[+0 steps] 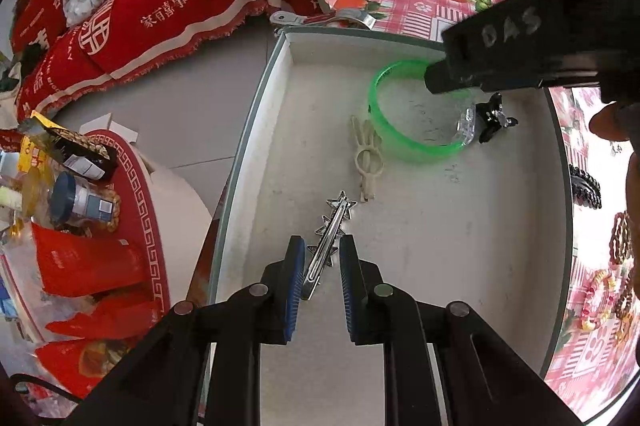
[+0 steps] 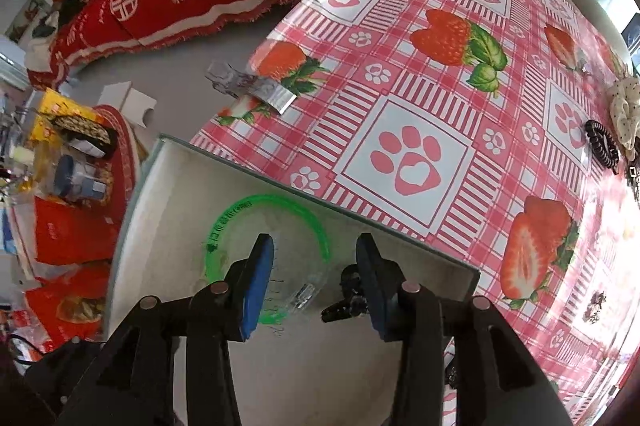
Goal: Organize jewelry
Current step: 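Carry the barrette and bangle into the white tray while both tools release them, then move both tools back over the remaining jewelry on the tablecloth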
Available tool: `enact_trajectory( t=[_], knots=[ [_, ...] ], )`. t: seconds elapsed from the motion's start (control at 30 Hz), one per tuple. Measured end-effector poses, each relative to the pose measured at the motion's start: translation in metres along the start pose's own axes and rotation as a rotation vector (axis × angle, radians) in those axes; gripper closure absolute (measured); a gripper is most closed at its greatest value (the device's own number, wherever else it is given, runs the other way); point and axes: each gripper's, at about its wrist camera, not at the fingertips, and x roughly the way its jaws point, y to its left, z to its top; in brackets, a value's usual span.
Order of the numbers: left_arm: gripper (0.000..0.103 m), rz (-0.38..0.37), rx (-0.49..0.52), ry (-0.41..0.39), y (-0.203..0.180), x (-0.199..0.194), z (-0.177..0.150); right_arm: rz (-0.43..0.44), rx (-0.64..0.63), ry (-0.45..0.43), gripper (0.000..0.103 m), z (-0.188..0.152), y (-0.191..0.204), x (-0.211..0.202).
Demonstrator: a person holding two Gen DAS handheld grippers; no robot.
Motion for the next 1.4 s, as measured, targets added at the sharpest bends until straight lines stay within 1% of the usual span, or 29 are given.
enact_trajectory(
  t=[0.17,0.2,0.23,0.27,0.3,0.33,0.47,0.57,0.6,0.63,0.67,0.7,0.73,0.77,0.87,1.1,1.17,1.4],
  knots=[
    [0.078,-0.014,0.007,-0.003,-0.003,-0.007,0.002,0.061,0.015,-0.038,0.056,-0.005,-0.002,-0.022],
    [0.068,-0.018,0.007,-0.005,-0.003,-0.008,0.002,0.067,0.021,-0.045,0.056,-0.007,-0.004,-0.027],
    [0.032,-0.02,0.007,-0.008,-0.003,-0.01,0.002,0.074,0.029,-0.052,0.056,-0.009,-0.007,-0.032],
    [0.016,-0.012,0.001,-0.026,-0.004,-0.015,0.002,0.079,0.038,-0.058,0.056,-0.011,-0.009,-0.036],
    [0.008,-0.007,-0.002,-0.059,-0.003,-0.02,0.002,0.083,0.047,-0.062,0.056,-0.013,-0.012,-0.04],
    [0.008,-0.006,0.005,-0.076,-0.005,-0.024,0.002,0.087,0.058,-0.067,0.056,-0.015,-0.016,-0.044],
    [0.008,-0.004,0.027,-0.068,-0.009,-0.026,0.004,0.097,0.108,-0.077,0.055,-0.028,-0.03,-0.056],
    [0.008,-0.003,0.033,-0.067,-0.011,-0.028,0.004,0.1,0.145,-0.072,0.052,-0.038,-0.042,-0.062],
    [0.008,-0.004,0.037,-0.069,-0.013,-0.029,0.004,0.098,0.157,-0.074,0.048,-0.043,-0.048,-0.065],
    [0.0,-0.007,0.043,-0.07,-0.016,-0.031,0.004,0.097,0.165,-0.076,0.044,-0.046,-0.051,-0.066],
    [0.0,-0.009,0.048,-0.068,-0.018,-0.033,0.004,0.098,0.179,-0.079,0.041,-0.05,-0.057,-0.07],
    [0.0,-0.013,0.057,-0.081,-0.022,-0.036,0.004,0.099,0.19,-0.08,0.035,-0.053,-0.062,-0.071],
    [0.0,-0.015,0.068,-0.082,-0.026,-0.038,0.004,0.099,0.205,-0.082,0.025,-0.057,-0.068,-0.074],
    [0.0,-0.017,0.08,-0.082,-0.03,-0.038,0.003,0.096,0.222,-0.086,0.021,-0.062,-0.075,-0.077],
    [0.0,-0.026,0.122,-0.083,-0.047,-0.044,0.004,0.08,0.27,-0.094,0.02,-0.074,-0.095,-0.085],
    [0.0,-0.056,0.162,-0.089,-0.085,-0.062,0.009,0.022,0.373,-0.091,0.019,-0.11,-0.15,-0.1],
    [0.0,-0.067,0.187,-0.096,-0.1,-0.066,0.008,0.007,0.4,-0.088,0.02,-0.122,-0.166,-0.103],
    [0.0,-0.105,0.253,-0.09,-0.142,-0.07,0.009,-0.042,0.491,-0.079,0.019,-0.16,-0.216,-0.113]
  ],
)
